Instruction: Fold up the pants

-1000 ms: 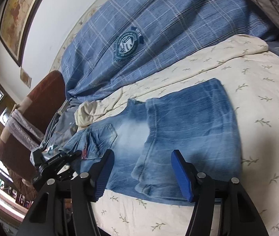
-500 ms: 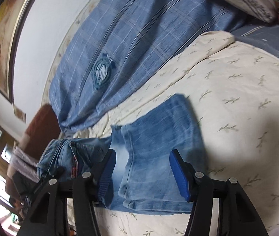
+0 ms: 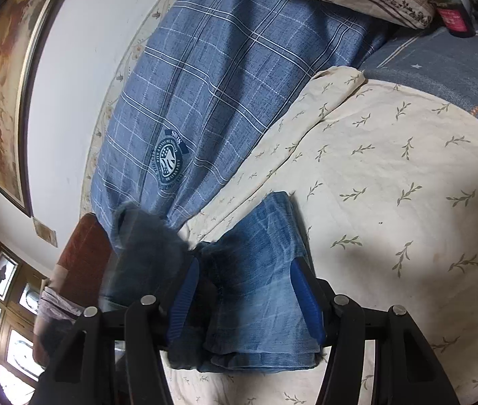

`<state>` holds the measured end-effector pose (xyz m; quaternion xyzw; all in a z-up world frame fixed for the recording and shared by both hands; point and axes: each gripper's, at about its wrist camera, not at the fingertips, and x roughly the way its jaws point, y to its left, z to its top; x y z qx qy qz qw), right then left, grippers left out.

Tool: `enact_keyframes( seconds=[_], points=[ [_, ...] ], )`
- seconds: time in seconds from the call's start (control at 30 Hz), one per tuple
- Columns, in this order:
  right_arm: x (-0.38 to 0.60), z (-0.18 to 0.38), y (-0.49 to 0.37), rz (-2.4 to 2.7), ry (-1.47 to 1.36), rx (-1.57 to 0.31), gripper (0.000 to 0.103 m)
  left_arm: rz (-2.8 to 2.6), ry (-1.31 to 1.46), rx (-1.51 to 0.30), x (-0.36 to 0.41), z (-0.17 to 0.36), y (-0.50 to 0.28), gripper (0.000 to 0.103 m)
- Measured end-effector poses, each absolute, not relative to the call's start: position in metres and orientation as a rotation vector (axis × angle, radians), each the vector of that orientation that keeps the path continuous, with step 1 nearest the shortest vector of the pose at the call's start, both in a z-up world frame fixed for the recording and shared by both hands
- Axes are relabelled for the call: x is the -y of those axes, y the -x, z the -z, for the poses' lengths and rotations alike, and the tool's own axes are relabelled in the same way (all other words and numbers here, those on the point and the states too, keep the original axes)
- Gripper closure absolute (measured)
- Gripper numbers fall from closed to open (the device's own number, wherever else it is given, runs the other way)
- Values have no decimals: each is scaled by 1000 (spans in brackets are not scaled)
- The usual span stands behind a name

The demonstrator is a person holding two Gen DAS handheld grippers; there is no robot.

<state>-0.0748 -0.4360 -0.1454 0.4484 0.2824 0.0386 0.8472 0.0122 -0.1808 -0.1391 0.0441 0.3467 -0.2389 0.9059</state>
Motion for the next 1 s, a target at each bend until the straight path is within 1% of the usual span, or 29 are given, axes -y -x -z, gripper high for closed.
enact_keyframes(
  seconds=[0.1,0.17,0.2,0.23,0.33,0.47,0.67,0.8,0.93,1.0],
  points=[
    [443,149,73,-131,-1010,-581,43,507,-181,-721,198,153,-2,63],
    [445,149,70,-163,-1038,-568,42,512,-232,-696,203,151,7,55],
    [446,149,68,-177,-1047,-564,42,533,-231,-695,204,150,10,41],
    [446,149,64,-192,-1055,-566,40,573,-209,-701,200,147,11,31],
    [440,151,54,-236,-1077,-585,39,682,-157,-731,187,137,17,31],
    [425,152,44,-234,-1038,-630,37,701,-164,-670,164,123,27,30],
    [412,158,32,-181,-995,-685,37,567,-78,-678,109,118,-16,28],
    [415,166,29,-188,-1027,-689,37,446,-3,-738,75,133,-53,27],
    [408,168,21,-194,-1005,-716,37,380,29,-825,64,160,-71,27],
    [406,167,20,-157,-977,-722,37,391,80,-866,60,165,-78,27]
  ],
)
